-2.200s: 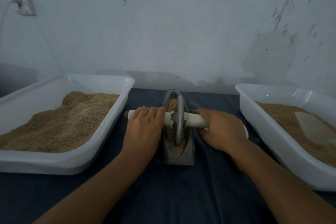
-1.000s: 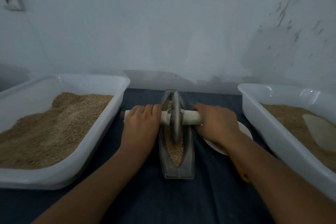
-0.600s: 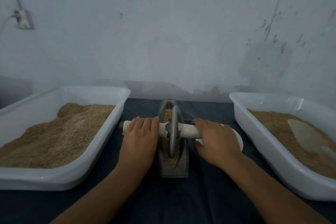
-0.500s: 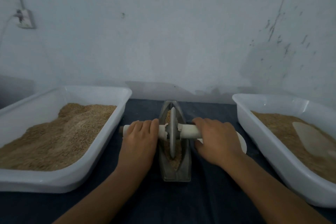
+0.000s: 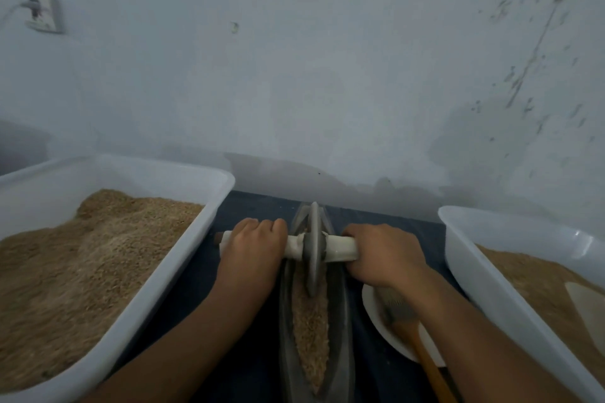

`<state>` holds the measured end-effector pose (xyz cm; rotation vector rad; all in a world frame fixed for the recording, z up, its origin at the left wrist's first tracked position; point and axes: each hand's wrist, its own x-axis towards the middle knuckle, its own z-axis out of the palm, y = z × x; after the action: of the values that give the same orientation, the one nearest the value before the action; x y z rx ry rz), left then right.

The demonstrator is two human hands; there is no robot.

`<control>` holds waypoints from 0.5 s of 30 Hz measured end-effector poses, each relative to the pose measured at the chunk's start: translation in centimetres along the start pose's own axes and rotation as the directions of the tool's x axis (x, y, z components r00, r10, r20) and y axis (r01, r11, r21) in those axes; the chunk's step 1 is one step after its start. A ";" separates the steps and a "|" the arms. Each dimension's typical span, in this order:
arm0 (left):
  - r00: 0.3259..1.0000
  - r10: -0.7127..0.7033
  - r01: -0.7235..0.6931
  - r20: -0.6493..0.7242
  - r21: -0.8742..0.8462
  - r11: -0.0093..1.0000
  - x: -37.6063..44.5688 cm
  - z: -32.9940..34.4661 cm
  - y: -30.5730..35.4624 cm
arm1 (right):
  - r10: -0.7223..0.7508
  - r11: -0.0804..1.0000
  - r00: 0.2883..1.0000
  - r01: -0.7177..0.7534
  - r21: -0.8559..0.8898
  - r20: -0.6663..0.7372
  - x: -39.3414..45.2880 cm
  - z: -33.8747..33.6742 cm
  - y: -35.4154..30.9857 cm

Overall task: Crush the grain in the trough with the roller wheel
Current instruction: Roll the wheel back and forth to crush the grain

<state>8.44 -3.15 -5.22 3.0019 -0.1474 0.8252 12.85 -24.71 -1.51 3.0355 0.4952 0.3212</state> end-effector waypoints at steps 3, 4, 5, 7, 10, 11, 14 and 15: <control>1.000 -0.001 0.002 -0.016 0.031 1.000 0.7 0.2 0.1 | 0.004 1.000 0.996 -0.006 0.024 0.092 1.3 -0.1 0.4; 0.999 0.005 -0.004 -0.033 0.038 0.999 0.9 0.3 0.1 | 0.009 0.999 0.993 -0.013 0.038 0.119 1.6 0.0 0.6; 0.999 0.017 -0.015 -0.049 0.032 0.999 1.1 0.3 0.2 | 0.014 0.999 0.991 -0.021 0.050 0.134 1.7 0.0 0.7; 0.997 0.033 -0.032 -0.064 0.013 0.999 1.2 0.3 0.2 | 0.022 0.997 0.991 -0.031 0.064 0.135 1.7 0.1 0.9; 0.993 0.060 -0.061 -0.103 -0.013 0.998 0.4 0.3 0.3 | 0.028 0.997 0.995 -0.035 0.064 0.097 1.1 0.4 0.9; 0.989 0.065 -0.067 -0.136 -0.011 0.998 0.0 0.5 0.3 | 0.031 0.997 0.996 -0.037 0.068 0.084 0.7 0.5 0.8; 0.979 0.085 -0.084 -0.187 0.011 0.996 -1.1 0.6 0.5 | 0.049 0.996 0.998 -0.052 0.079 0.047 -0.5 0.6 0.5; 0.975 0.093 -0.091 -0.200 0.019 0.996 -1.5 0.5 0.6 | 0.053 0.995 0.998 -0.055 0.080 0.033 -1.0 0.6 0.3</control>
<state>7.33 -3.64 -6.43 2.9160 -0.2789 1.1350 12.14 -25.37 -2.32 3.1317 0.4349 0.2628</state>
